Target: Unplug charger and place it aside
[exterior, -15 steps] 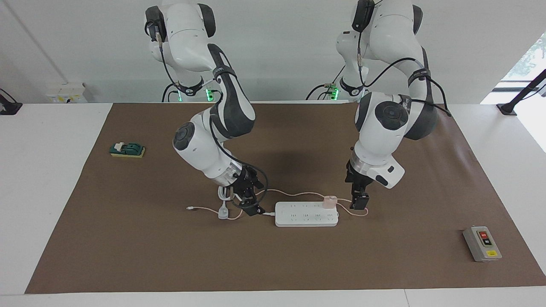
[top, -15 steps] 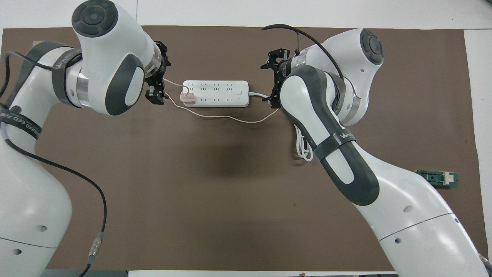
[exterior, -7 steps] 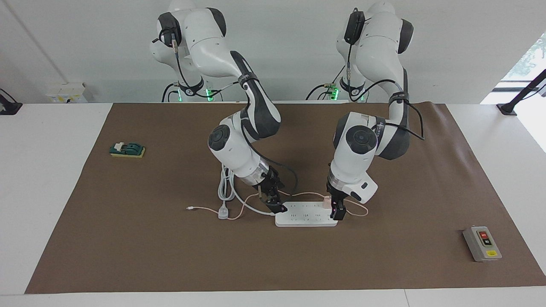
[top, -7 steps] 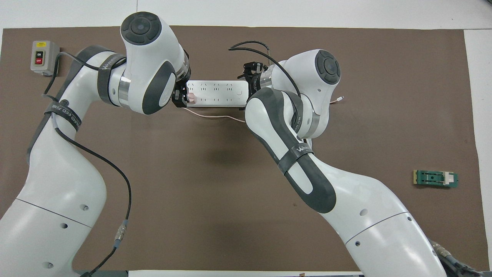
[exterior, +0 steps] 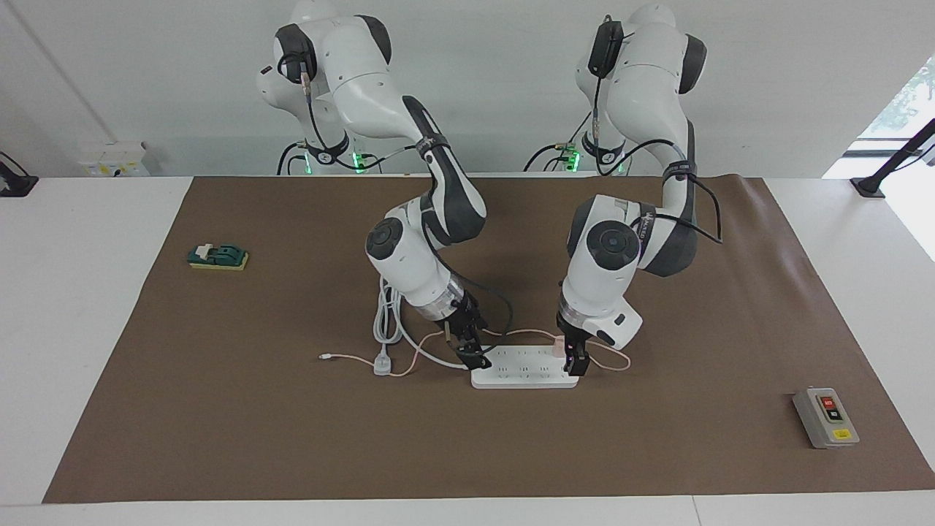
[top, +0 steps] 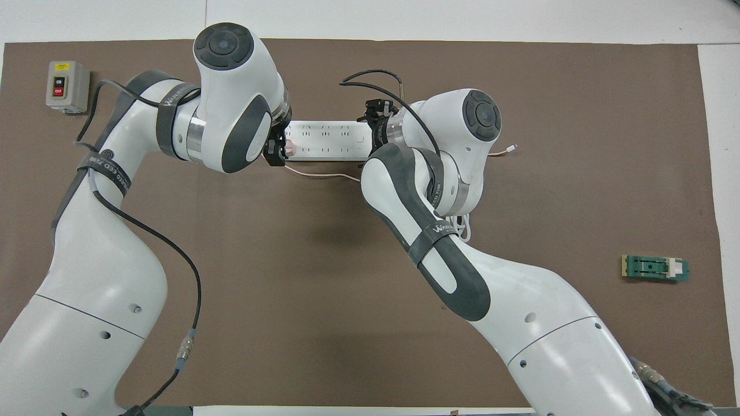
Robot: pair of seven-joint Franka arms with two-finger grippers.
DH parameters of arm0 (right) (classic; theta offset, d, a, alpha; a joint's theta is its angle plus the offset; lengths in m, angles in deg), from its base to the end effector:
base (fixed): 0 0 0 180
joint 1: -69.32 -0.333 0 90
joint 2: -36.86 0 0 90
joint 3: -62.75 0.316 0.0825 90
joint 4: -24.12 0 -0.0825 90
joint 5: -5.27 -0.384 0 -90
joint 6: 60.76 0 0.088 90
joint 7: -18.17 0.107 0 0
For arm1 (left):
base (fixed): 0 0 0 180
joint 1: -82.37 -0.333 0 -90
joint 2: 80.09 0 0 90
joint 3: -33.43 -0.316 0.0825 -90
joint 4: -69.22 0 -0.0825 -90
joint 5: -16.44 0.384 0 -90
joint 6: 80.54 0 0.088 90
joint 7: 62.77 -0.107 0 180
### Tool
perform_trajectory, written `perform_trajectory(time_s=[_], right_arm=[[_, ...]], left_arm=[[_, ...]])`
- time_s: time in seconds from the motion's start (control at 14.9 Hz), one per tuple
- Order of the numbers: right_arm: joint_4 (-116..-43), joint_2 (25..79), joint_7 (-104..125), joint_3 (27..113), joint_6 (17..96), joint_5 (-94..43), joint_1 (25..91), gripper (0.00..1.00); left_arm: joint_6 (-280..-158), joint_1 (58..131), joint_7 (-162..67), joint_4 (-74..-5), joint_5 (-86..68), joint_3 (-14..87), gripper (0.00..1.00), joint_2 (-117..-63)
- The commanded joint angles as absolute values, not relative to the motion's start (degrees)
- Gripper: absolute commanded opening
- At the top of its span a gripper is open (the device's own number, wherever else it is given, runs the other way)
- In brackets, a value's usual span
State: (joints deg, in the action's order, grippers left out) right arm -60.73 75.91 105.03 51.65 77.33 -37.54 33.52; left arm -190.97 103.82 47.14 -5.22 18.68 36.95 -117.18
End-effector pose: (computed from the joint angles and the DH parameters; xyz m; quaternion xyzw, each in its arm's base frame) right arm 0.6587 0.3386 0.3064 -0.6991 0.6671 0.1117 0.2318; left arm 0.6669 -0.2963 0.3631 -0.7382 -0.6745 0.0038 0.0082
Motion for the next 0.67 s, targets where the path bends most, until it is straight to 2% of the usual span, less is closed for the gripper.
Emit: perform_trajectory(time_s=[0.0,0.6], right_arm=[[-60.79,76.58,104.04,51.59,78.55,-38.23,33.80,1.00],[-60.70,78.69,100.62,51.67,78.90,-38.94,35.12,1.00]], left_arm=[[-188.65,104.78,48.76,-5.12,20.65,36.07,1.00,-117.53],[-190.31,104.69,48.58,-5.83,22.51,36.24,1.00,-117.62]])
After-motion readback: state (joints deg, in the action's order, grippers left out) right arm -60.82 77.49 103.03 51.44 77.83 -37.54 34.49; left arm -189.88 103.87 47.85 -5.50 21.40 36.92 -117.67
